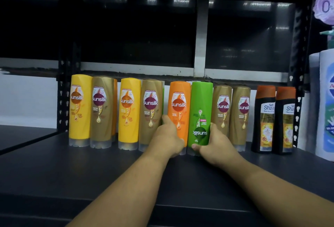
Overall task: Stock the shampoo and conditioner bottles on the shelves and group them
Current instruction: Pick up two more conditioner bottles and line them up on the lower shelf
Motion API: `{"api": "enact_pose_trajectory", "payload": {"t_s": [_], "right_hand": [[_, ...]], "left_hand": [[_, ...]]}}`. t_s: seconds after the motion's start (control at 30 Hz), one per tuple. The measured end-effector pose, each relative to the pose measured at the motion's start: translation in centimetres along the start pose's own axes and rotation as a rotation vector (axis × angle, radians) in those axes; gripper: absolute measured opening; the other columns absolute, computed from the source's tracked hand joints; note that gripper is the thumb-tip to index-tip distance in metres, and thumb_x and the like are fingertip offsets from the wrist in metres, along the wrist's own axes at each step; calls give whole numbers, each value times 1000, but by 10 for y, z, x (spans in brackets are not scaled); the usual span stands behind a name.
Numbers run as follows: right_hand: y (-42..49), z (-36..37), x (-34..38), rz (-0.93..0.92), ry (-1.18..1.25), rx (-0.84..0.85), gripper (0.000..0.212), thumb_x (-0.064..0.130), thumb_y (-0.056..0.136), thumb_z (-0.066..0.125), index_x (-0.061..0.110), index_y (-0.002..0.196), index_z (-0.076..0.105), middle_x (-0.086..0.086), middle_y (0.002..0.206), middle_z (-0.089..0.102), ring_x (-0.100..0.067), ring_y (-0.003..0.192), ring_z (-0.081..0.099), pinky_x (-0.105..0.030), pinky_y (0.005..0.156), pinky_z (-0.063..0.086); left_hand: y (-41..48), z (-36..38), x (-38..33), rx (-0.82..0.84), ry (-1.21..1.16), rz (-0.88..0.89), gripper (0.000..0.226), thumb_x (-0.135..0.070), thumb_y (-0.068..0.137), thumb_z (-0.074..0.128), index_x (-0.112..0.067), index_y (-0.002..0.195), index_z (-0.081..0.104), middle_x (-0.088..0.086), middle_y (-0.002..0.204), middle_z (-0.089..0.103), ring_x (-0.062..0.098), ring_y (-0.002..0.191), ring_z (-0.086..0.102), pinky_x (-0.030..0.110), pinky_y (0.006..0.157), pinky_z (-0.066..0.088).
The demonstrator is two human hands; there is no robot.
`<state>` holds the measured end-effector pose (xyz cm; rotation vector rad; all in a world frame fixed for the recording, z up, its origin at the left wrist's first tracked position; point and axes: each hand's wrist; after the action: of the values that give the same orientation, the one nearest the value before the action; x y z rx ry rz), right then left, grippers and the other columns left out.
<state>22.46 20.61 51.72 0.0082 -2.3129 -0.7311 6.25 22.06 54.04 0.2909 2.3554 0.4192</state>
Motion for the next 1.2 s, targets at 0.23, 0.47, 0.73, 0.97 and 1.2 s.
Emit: {"api": "enact_pose_trajectory", "payload": {"t_s": [0.23, 0.47, 0.73, 0.97, 1.2], "right_hand": [[-3, -3, 2, -27, -93, -34, 65, 31, 76, 86, 19, 129, 51, -1, 124, 63, -21, 116, 60, -36, 101, 49], [-3, -4, 3, 37, -201, -21, 54, 44, 79, 83, 19, 121, 62, 1, 116, 69, -21, 108, 64, -30, 90, 52], [-22, -12, 19, -32, -596, 8, 45, 58, 94, 59, 13, 90, 58, -7, 94, 63, -30, 95, 65, -33, 71, 48], [-34, -17, 26, -158, -799, 28, 42, 56, 97, 57, 15, 101, 65, -6, 104, 67, -30, 99, 67, -34, 70, 44], [-44, -26, 23, -206, -724, 185, 36, 47, 100, 49, 15, 93, 63, -13, 104, 66, -33, 98, 65, -36, 74, 48]], "left_hand": [[-1, -2, 6, -94, 119, -10, 53, -38, 91, 76, -12, 132, 54, 11, 134, 62, 32, 121, 61, 38, 93, 49], [-2, -2, 11, -137, 168, -41, 52, -51, 87, 77, -11, 118, 64, 10, 120, 67, 31, 109, 64, 33, 80, 45], [-11, -12, 15, -217, 293, 39, 42, -58, 86, 73, -18, 83, 61, 2, 88, 61, 28, 91, 66, 33, 69, 48], [-19, -14, 19, -39, 379, 136, 34, -50, 87, 74, -21, 73, 62, 2, 86, 66, 26, 84, 65, 34, 69, 53], [-43, -19, 15, 154, 403, 231, 28, -50, 92, 67, -24, 100, 75, -2, 105, 70, 19, 99, 65, 37, 87, 58]]}}
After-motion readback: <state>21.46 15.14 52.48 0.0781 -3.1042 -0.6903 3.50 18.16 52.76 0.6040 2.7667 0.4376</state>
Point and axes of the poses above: each hand's wrist, its own y-axis towards the middle knuckle, its own z-axis out of the palm, x = y × z
